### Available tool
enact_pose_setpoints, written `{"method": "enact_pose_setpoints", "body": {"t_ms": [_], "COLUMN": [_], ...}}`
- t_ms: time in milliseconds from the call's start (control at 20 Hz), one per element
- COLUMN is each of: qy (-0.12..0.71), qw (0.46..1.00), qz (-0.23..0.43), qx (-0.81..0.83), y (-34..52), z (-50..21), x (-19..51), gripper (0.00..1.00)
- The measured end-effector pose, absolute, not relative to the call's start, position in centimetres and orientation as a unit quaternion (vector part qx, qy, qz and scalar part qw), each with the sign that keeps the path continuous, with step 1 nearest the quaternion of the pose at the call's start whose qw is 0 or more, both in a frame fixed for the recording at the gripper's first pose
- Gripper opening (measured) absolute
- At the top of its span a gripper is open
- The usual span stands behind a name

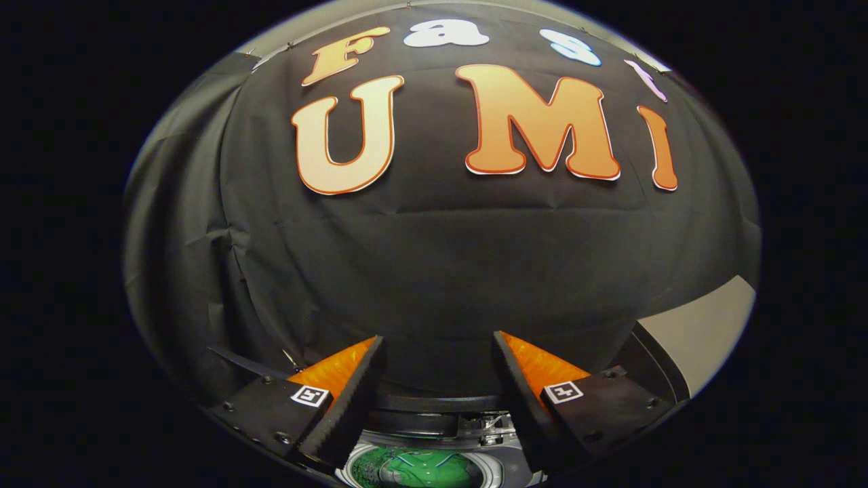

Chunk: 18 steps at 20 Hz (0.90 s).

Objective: Put the clothes into the washing machine and then close the washing machine lid.

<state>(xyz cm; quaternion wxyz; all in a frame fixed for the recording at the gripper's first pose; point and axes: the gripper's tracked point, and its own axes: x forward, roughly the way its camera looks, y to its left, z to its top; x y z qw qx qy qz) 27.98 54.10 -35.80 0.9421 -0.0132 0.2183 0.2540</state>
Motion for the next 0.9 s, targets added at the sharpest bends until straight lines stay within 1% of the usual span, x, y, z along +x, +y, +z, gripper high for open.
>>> {"method": "enact_pose_setpoints", "body": {"t_ms": [600,900], "qy": [0.217,0.216], "qw": [0.941,0.941], "qz": [0.258,0.262], "qx": [-0.018,-0.019], "y": [51.8,50.0], "z": [-36.4,-37.9], "x": [23.0,19.2], "gripper": [0.99,0.99]}}
